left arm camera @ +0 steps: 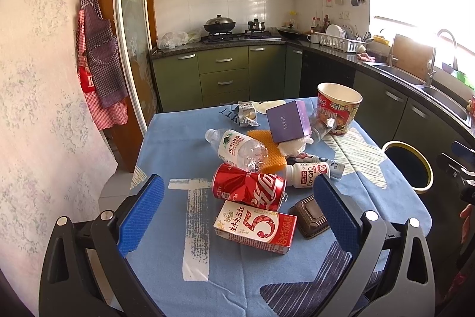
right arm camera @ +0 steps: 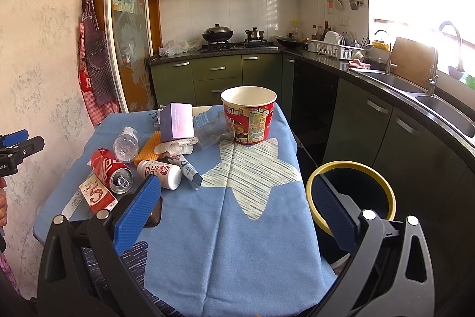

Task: Collect trash
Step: 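Grasp the red-and-white paper noodle cup with the right tool and lift it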

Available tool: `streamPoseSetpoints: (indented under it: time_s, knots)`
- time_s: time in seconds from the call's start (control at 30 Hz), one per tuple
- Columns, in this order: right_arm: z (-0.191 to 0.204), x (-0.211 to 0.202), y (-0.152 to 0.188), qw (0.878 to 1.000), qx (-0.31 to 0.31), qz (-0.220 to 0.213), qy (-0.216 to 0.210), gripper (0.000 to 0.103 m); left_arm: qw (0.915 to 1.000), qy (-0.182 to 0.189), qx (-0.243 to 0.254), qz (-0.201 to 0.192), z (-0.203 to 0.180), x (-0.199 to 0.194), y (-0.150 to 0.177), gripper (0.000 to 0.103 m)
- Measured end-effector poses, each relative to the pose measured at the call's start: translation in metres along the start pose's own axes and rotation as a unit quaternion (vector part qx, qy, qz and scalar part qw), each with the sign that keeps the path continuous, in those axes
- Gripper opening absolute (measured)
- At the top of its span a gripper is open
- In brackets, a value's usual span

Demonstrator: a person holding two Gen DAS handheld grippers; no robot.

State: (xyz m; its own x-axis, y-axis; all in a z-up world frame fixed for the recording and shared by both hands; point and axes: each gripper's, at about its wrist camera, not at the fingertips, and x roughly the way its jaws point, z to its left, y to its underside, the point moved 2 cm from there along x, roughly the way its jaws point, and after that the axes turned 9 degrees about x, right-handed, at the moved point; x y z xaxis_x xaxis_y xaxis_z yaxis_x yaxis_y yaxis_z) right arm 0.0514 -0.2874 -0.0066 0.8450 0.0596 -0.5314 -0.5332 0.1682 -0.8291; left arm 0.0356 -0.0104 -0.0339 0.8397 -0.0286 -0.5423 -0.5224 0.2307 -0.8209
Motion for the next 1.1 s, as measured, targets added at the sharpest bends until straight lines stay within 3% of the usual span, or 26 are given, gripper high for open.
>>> streamPoseSetpoints:
  time_s: [0.3,0.43,0.53,0.67,0.87,0.97,1.1]
  knots:
    - [-0.009,0.047,-0.020,0.999,-0.002,0.040,0.017,0.097,0.9994,-0.019,-0.001,0.027,0.031,0.070,-0.024,0.099]
    - [-0.017,0.079,-0.048,0.998,-0.001,0.049,0.037,0.097,0.9989,-0.023,-0.012,0.038,0.051,0.116,-0.040,0.099]
    - [-0.025,0.109,-0.075,0.997,0.008,0.068,0.022,0.097,0.9981,-0.025,-0.032,0.047,0.072,0.152,-0.050,0.099]
    - [-0.036,0.150,-0.113,0.995,0.019,0.089,0.027,0.097,0.9949,-0.059,-0.063,0.052,0.105,0.194,-0.059,0.099]
    - [-0.051,0.231,-0.158,0.987,0.032,0.154,0.036,0.096,0.9891,-0.067,-0.113,0.067,0.141,0.239,-0.051,0.099]
    - [-0.061,0.273,-0.170,0.978,0.036,0.200,0.056,0.082,0.9887,-0.067,-0.114,0.071,0.146,0.250,-0.043,0.099]
    - [-0.075,0.321,-0.171,0.961,0.060,0.260,0.067,0.055,0.9894,-0.057,-0.103,0.085,0.140,0.261,-0.035,0.099]
